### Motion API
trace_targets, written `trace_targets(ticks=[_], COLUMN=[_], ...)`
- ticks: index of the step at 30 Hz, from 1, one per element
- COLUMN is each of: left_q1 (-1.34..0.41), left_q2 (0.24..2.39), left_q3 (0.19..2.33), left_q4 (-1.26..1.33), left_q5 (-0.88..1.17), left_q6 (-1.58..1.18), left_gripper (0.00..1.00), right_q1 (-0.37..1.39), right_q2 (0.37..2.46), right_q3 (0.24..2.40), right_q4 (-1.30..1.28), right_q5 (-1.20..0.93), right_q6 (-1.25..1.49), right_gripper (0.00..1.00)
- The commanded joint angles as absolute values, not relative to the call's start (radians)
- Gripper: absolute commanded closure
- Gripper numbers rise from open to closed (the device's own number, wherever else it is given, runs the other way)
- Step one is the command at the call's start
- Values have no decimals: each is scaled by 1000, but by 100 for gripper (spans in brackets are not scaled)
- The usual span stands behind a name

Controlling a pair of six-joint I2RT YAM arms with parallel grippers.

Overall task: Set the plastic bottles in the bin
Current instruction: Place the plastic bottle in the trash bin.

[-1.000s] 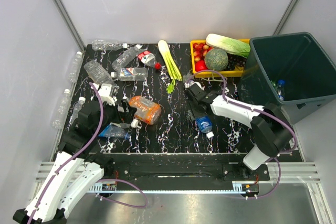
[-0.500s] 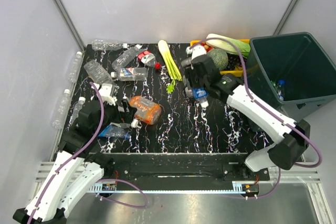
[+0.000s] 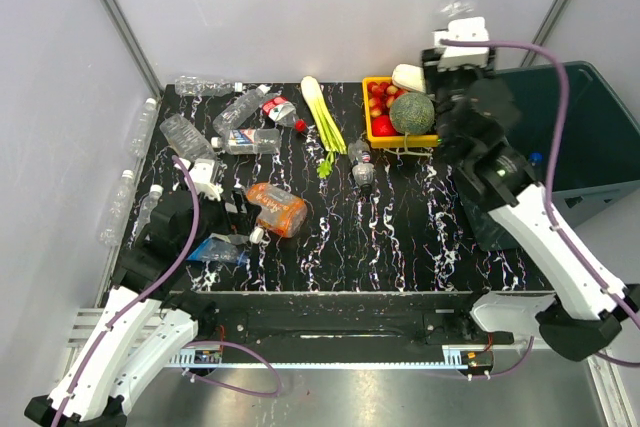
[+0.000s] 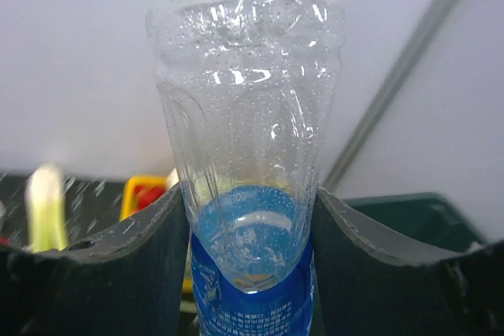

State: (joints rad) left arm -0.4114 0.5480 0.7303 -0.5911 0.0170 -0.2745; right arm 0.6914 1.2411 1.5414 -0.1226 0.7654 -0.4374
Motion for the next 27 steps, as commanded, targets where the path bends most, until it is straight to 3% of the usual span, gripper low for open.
trace_targets(ticks=[1,7,21,27], left_q1=[-414,-417,-425,-430], left_q2=[549,545,543,549], left_q3=[732,732,732,729], left_q4=[-561,-561,-561,-554], left_q5=[31,35,34,43], left_q6=[-281,-282,-282,-281], left_gripper=[1,1,1,1], right_q1=[585,422,361,348], right_q2=[1183,1157,1051,1051], right_q3=[1537,1499,1230,1253], right_q4=[127,132,71,-67], right_q5=[854,853,920,925], right_q6=[-681,-695,-563,-511], right_gripper=[49,48,43,29])
